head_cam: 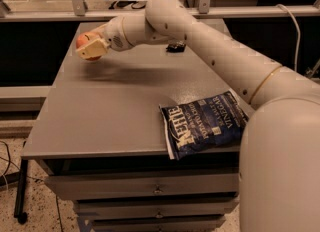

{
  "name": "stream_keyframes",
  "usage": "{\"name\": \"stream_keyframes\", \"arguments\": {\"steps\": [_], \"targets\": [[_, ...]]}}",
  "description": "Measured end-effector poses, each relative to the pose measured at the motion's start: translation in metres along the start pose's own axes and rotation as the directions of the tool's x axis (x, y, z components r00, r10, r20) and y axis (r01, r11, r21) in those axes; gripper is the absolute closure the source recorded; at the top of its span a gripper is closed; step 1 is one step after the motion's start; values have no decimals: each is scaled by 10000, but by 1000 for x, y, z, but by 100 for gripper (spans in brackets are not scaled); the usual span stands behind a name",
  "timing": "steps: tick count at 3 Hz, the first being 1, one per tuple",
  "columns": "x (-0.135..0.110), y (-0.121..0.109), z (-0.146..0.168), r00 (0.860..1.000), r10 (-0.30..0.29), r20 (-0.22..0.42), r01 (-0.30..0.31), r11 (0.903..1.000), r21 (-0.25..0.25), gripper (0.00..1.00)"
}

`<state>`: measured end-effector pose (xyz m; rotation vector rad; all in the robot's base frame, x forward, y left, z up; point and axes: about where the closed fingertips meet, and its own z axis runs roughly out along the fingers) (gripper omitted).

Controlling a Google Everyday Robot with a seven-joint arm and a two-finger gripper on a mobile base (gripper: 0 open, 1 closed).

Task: Pick apple

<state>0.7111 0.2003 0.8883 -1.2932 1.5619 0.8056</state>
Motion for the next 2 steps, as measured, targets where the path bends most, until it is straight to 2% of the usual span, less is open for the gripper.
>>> {"name": "stream_keyframes", "arguments": {"steps": [1,2], "targets": [[-7,0,-42,9861,307,1634,-230,9985,-489,100],[-10,-1,-85,9233,866,3741,-344,9890,-1440,100]]}}
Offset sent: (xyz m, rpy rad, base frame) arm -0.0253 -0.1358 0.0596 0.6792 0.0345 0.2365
